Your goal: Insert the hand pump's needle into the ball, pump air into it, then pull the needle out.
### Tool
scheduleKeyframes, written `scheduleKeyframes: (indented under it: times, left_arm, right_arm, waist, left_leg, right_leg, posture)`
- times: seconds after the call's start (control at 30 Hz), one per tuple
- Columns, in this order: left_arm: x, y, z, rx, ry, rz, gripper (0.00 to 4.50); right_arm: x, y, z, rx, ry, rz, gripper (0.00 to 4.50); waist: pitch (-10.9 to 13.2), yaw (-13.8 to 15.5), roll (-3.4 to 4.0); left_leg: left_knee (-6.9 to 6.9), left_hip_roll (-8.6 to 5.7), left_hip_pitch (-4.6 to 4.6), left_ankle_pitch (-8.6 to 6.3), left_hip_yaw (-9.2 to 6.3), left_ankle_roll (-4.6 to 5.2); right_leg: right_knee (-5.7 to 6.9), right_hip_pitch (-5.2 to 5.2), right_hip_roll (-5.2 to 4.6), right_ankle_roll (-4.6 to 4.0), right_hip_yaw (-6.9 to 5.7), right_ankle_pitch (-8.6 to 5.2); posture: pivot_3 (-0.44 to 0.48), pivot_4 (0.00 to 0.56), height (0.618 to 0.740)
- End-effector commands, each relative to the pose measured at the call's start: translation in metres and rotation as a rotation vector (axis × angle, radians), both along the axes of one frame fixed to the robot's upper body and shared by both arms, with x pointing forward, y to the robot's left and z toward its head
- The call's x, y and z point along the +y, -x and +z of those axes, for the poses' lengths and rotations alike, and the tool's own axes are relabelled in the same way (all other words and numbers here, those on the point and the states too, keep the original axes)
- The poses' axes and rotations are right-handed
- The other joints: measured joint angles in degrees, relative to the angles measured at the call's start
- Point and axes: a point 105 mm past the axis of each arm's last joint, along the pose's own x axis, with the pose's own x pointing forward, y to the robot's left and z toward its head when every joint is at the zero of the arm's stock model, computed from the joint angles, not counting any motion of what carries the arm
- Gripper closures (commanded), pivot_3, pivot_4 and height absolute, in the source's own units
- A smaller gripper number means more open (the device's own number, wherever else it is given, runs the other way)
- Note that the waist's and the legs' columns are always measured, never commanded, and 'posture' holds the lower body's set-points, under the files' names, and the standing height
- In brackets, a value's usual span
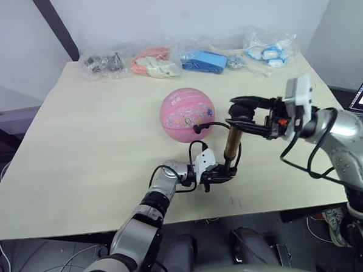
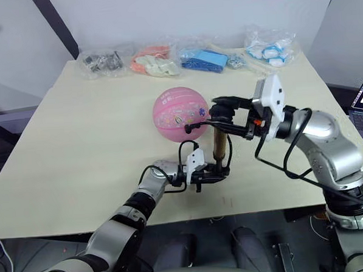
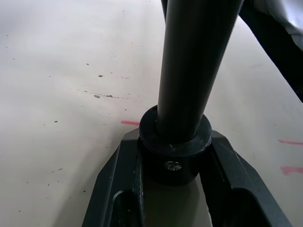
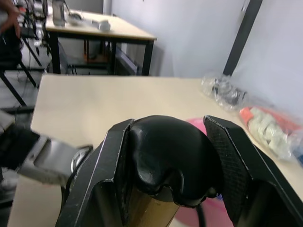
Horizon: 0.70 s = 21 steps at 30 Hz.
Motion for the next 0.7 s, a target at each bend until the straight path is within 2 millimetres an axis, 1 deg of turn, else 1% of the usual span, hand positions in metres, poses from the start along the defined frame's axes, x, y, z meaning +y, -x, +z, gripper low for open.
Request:
scheduleKeyframes:
  times: [0.03,0.07,0.13,0.2,0.27,0.4,0.47,0.67,0.7]
  left_arm:
    - [0.014,0.013,-0.028,0.120,-0.065,0.031,3.43]
    - [0.014,0.013,-0.028,0.120,-0.065,0.030,3.43]
    - [0.014,0.012,-0.027,0.110,-0.067,0.033,3.43]
    - [0.014,0.011,-0.028,0.112,-0.068,0.041,3.43]
    - [0.015,0.011,-0.028,0.115,-0.066,0.050,3.43]
    - [0.014,0.010,-0.028,0.097,-0.065,0.053,3.43]
    - [0.014,0.009,-0.027,0.097,-0.056,0.066,3.43]
    - [0.014,0.013,-0.030,0.126,-0.069,0.044,3.43]
    - [0.015,0.014,-0.031,0.122,-0.083,0.034,3.43]
  right_arm:
    - [0.015,0.006,-0.044,0.116,0.074,0.048,2.56]
    - [0.016,0.005,-0.050,0.130,0.071,0.036,2.56]
    - [0.016,0.006,-0.065,0.134,0.121,0.035,2.56]
    - [0.018,0.004,-0.073,0.151,0.108,0.016,2.56]
    - [0.017,0.004,-0.090,0.160,0.153,0.008,2.56]
    - [0.014,0.003,-0.103,0.163,0.160,-0.011,2.56]
    - [0.013,0.002,-0.099,0.160,0.134,-0.016,2.56]
    - [0.011,0.000,-0.054,0.074,0.082,0.010,2.56]
    - [0.011,-0.001,-0.040,0.058,0.071,0.016,2.56]
  waist:
    - [-0.02,0.02,-0.01]
    - [-0.02,0.02,-0.01]
    - [-0.03,-0.02,0.00]
    - [-0.05,-0.02,-0.02]
    - [-0.09,-0.01,-0.03]
    - [-0.15,-0.05,0.01]
    - [-0.17,-0.06,0.00]
    - [-0.15,-0.04,0.03]
    - [-0.12,-0.06,0.06]
  left_leg:
    - [0.00,0.00,-0.01,0.00,0.00,0.00]
    - [0.00,0.00,-0.01,0.00,-0.01,0.00]
    - [0.00,-0.01,0.00,0.00,0.00,0.00]
    - [0.00,-0.01,0.00,0.00,0.01,0.00]
    - [0.00,0.00,0.01,0.00,0.00,0.00]
    - [0.00,-0.01,0.04,0.00,0.01,0.00]
    - [0.00,0.00,0.14,0.00,0.02,0.00]
    - [0.00,0.00,0.16,0.00,-0.02,0.00]
    - [0.00,0.00,0.14,0.00,-0.03,0.00]
  right_leg:
    - [0.00,0.00,0.00,0.00,-0.01,0.00]
    - [0.00,0.00,0.00,0.00,-0.01,0.00]
    - [0.00,0.00,0.00,0.00,0.00,0.00]
    - [0.00,0.00,0.00,0.00,0.01,0.00]
    - [0.00,0.01,0.00,0.00,0.01,0.00]
    - [0.00,0.03,0.00,0.00,0.01,0.00]
    - [0.00,0.13,0.00,0.00,0.02,0.00]
    - [0.00,0.15,0.00,0.00,0.00,0.00]
    - [0.00,0.15,0.00,-0.01,-0.01,0.00]
  posture:
    - [0.000,0.150,0.740]
    - [0.000,0.150,0.740]
    - [0.000,0.150,0.740]
    - [0.000,0.150,0.740]
    - [0.000,0.150,0.740]
    - [0.000,0.150,0.740]
    - [0.000,0.150,0.740]
    - [0.000,0.150,0.740]
    - [0.000,0.150,0.740]
